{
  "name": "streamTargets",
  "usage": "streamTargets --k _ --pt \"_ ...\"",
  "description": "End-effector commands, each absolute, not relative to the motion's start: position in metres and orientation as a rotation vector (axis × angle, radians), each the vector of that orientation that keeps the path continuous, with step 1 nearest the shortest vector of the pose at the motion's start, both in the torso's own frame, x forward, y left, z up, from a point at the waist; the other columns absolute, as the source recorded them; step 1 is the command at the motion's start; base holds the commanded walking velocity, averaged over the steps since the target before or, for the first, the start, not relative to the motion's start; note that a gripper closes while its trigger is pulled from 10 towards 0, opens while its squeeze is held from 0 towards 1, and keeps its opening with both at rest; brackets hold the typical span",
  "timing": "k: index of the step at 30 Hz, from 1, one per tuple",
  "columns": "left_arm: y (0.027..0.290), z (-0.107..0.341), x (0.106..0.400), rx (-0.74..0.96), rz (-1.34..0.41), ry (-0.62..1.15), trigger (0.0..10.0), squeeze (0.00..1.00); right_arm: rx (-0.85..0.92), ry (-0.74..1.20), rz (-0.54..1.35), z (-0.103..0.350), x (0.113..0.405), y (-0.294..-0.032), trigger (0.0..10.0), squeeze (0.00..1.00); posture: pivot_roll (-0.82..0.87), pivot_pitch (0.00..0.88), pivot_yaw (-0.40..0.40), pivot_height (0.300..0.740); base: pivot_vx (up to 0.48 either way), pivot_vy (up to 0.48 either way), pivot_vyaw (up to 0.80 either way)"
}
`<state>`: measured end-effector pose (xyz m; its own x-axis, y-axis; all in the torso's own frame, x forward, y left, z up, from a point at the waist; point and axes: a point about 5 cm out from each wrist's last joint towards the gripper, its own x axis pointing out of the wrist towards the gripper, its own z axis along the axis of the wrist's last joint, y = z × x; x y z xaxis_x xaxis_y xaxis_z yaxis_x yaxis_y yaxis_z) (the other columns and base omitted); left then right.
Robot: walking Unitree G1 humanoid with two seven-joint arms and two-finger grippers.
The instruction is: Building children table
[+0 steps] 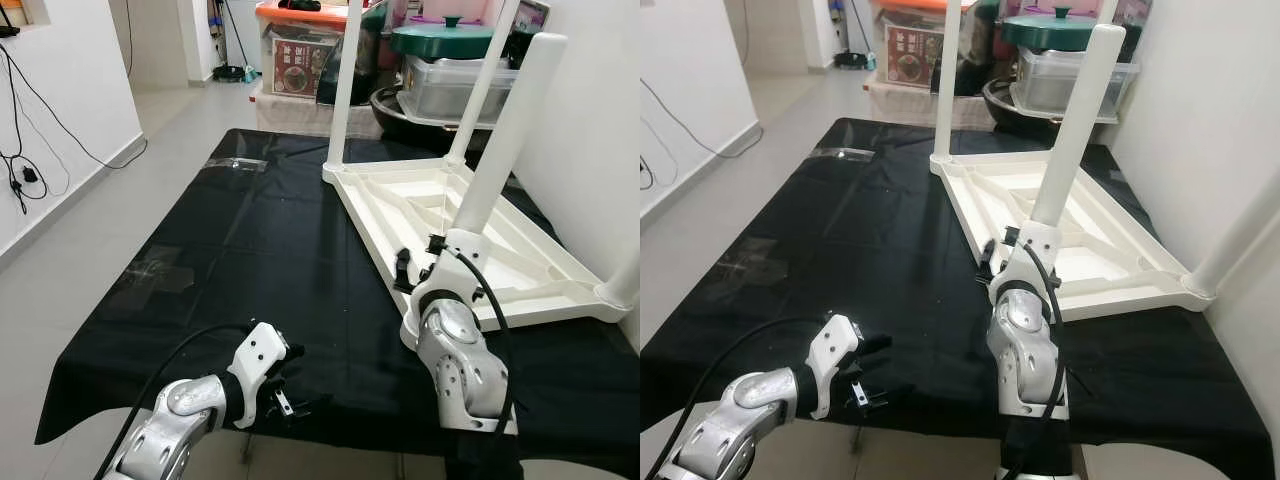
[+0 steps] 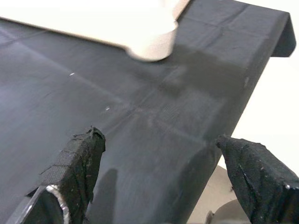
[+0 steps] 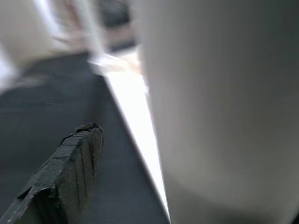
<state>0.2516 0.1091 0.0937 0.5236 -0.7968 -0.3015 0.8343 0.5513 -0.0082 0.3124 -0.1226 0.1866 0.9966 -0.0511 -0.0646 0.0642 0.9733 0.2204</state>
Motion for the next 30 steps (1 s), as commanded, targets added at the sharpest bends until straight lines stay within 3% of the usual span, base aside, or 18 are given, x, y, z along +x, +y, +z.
streamTargets --k 1,3,5,7,8,10,11,12,13,17,20,21,22,26,30 --pt "0.110 0.092 0.253 0.160 -0.989 0.289 10.0 0.00 0.203 -0.017 0.186 0.209 0.309 -0.087 10.0 1.00 0.09 0.000 -0.077 0.740 0.000 0.000 0.00" --pt "0.109 0.093 0.255 0.162 -0.990 0.285 10.0 0.00 0.164 -0.025 0.306 0.214 0.307 -0.070 10.0 1.00 0.09 0.000 -0.079 0.740 0.000 0.000 0.00" --pt "0.109 0.093 0.255 0.162 -0.990 0.285 10.0 0.00 0.164 -0.025 0.306 0.214 0.307 -0.070 10.0 1.00 0.09 0.000 -0.079 0.740 0.000 0.000 0.00" --pt "0.108 0.094 0.255 0.162 -0.990 0.281 10.0 0.00 0.113 0.003 0.452 0.213 0.308 -0.039 10.0 1.00 0.10 0.000 -0.090 0.740 0.000 0.000 0.00" --pt "0.108 0.094 0.255 0.162 -0.990 0.281 10.0 0.00 0.113 0.003 0.452 0.213 0.308 -0.039 10.0 1.00 0.10 0.000 -0.090 0.740 0.000 0.000 0.00" --pt "0.107 0.094 0.255 0.161 -0.987 0.279 10.0 0.00 0.058 0.030 0.552 0.207 0.309 -0.012 10.0 1.00 0.11 0.000 -0.097 0.740 0.000 0.000 0.00" --pt "0.107 0.094 0.255 0.161 -0.987 0.279 10.0 0.00 0.058 0.030 0.552 0.207 0.309 -0.012 10.0 1.00 0.11 0.000 -0.097 0.740 0.000 0.000 0.00" --pt "0.106 0.094 0.254 0.158 -0.982 0.277 10.0 0.00 0.022 0.067 0.615 0.199 0.311 0.010 10.0 1.00 0.12 0.000 -0.107 0.740 0.000 0.000 0.00" --pt "0.106 0.094 0.254 0.158 -0.982 0.277 10.0 0.00 0.022 0.067 0.615 0.199 0.311 0.010 10.0 1.00 0.12 0.000 -0.107 0.740 0.000 0.000 0.00" --pt "0.105 0.093 0.251 0.153 -0.971 0.277 10.0 0.00 -0.016 0.124 0.667 0.187 0.317 0.032 10.0 0.91 0.14 0.000 -0.124 0.740 0.000 0.000 0.00" --pt "0.106 0.093 0.251 0.150 -0.966 0.277 10.0 0.00 -0.010 0.140 0.648 0.183 0.320 0.030 10.0 0.91 0.14 0.000 -0.125 0.740 0.000 0.000 0.00" --pt "0.108 0.092 0.249 0.146 -0.961 0.280 10.0 0.00 -0.031 0.159 0.560 0.173 0.328 0.009 10.0 0.97 0.14 0.000 -0.123 0.740 0.000 0.000 0.00" --pt "0.108 0.092 0.249 0.146 -0.961 0.280 10.0 0.00 -0.031 0.159 0.560 0.173 0.328 0.009 10.0 0.97 0.14 0.000 -0.123 0.740 0.000 0.000 0.00" --pt "0.108 0.090 0.247 0.147 -0.962 0.287 10.0 0.00 0.010 0.124 0.448 0.174 0.330 -0.041 10.0 0.96 0.11 0.000 -0.106 0.740 0.000 0.000 0.00" --pt "0.108 0.090 0.247 0.147 -0.968 0.289 10.0 0.00 0.045 0.073 0.447 0.182 0.323 -0.060 10.0 0.92 0.08 0.000 -0.092 0.740 0.000 0.000 0.00"
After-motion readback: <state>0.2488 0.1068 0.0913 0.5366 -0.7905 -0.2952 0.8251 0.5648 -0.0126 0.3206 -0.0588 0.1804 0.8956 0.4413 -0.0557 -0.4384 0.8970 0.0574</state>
